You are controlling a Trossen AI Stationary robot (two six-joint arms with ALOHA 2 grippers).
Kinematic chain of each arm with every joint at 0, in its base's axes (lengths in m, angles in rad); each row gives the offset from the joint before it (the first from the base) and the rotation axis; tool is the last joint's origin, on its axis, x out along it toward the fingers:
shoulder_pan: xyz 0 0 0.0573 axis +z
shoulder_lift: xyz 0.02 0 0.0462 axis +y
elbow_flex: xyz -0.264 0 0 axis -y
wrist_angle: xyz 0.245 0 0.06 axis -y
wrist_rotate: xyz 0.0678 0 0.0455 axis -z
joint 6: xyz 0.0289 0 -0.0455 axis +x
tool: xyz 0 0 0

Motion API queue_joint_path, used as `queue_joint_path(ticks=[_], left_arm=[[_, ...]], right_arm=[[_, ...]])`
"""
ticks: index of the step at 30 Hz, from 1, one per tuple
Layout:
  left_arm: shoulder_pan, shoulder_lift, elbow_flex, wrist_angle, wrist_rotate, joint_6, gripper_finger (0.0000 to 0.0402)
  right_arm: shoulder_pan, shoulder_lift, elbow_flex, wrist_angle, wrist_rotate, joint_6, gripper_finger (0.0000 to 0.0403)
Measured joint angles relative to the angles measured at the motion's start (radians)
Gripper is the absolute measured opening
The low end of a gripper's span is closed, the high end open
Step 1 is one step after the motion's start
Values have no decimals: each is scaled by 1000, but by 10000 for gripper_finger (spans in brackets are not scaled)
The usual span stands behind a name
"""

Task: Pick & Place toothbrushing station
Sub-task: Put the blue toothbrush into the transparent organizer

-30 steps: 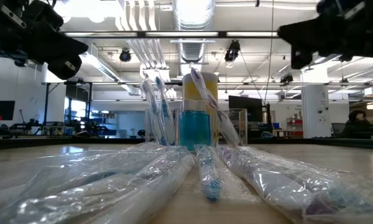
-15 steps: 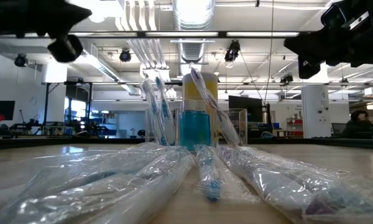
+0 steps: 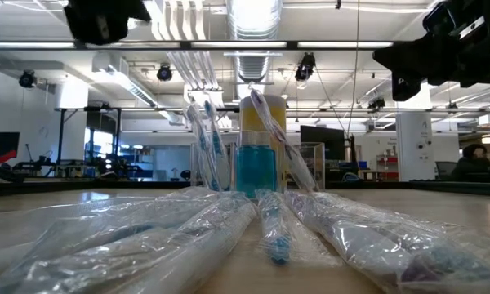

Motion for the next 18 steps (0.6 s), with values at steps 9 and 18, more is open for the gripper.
queue_joint_path(ticks=[9, 18], left_arm=[[-41, 431, 346, -286, 61, -271, 59], [-41, 722, 573, -375, 211, -328, 178]], right_arm=[[0, -8, 4, 10, 0, -4, 8], [0, -2, 4, -5, -14, 28, 8]])
